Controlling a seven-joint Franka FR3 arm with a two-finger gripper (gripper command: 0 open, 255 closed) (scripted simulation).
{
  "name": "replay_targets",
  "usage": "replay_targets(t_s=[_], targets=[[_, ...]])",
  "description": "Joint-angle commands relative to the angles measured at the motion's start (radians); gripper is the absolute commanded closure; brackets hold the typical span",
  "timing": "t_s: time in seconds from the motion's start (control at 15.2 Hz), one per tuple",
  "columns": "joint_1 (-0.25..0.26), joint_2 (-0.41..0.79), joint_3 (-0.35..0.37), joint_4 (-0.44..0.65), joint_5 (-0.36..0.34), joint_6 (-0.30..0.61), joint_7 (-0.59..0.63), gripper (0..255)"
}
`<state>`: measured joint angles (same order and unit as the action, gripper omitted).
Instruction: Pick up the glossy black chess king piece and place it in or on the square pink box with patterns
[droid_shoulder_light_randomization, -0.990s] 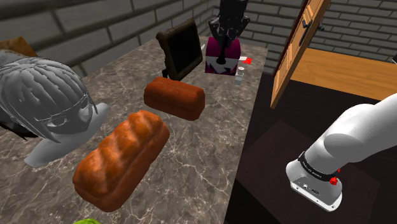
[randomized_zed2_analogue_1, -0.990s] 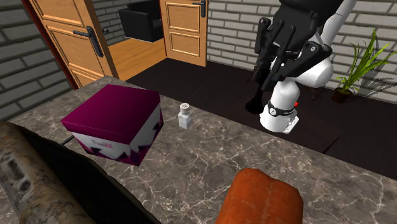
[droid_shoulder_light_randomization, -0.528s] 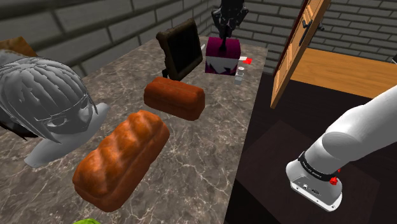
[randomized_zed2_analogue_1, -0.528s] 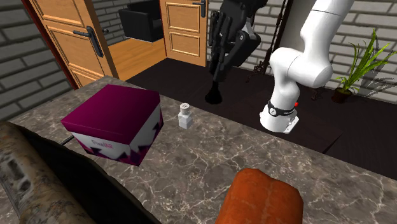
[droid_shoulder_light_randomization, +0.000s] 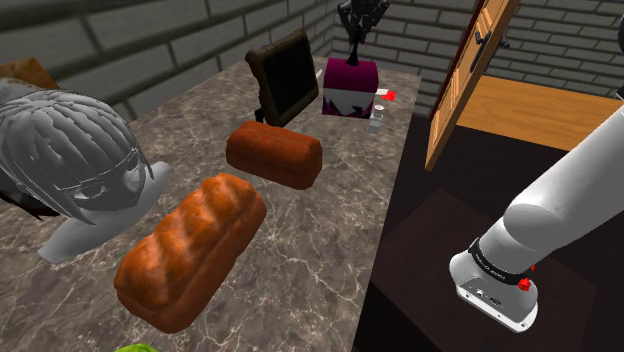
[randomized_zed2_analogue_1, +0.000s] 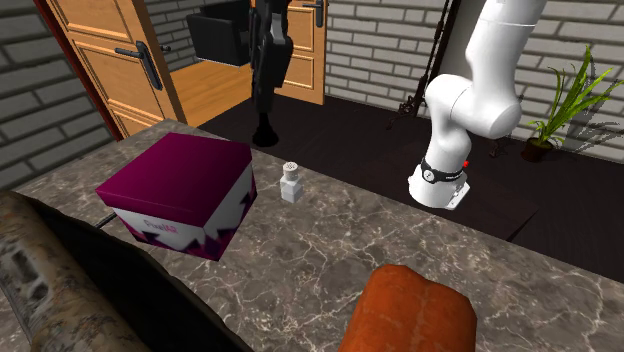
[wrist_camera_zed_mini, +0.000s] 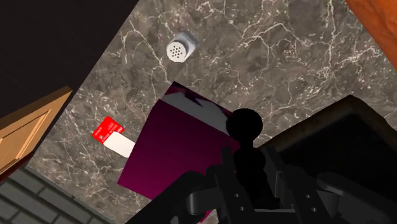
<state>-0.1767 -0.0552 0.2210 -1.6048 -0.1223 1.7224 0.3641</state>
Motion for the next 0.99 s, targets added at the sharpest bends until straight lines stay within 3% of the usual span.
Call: replay_targets(t_s=[0.0,0.53,0.79,0.92], targets=[[-0.015,0.057,-0.015,0.063,-0.008,-0.004,-0.032,255],[-0.062,0.335,-0.062,0.441,-0.031,-0.092,-0.15,255],[-0.07,0.563,-0.082,0.798,-0.047,-0.216,-0.213,255],[-0.079,0.527,-0.08,0.709,-0.042,-0.164,-0.208,255]])
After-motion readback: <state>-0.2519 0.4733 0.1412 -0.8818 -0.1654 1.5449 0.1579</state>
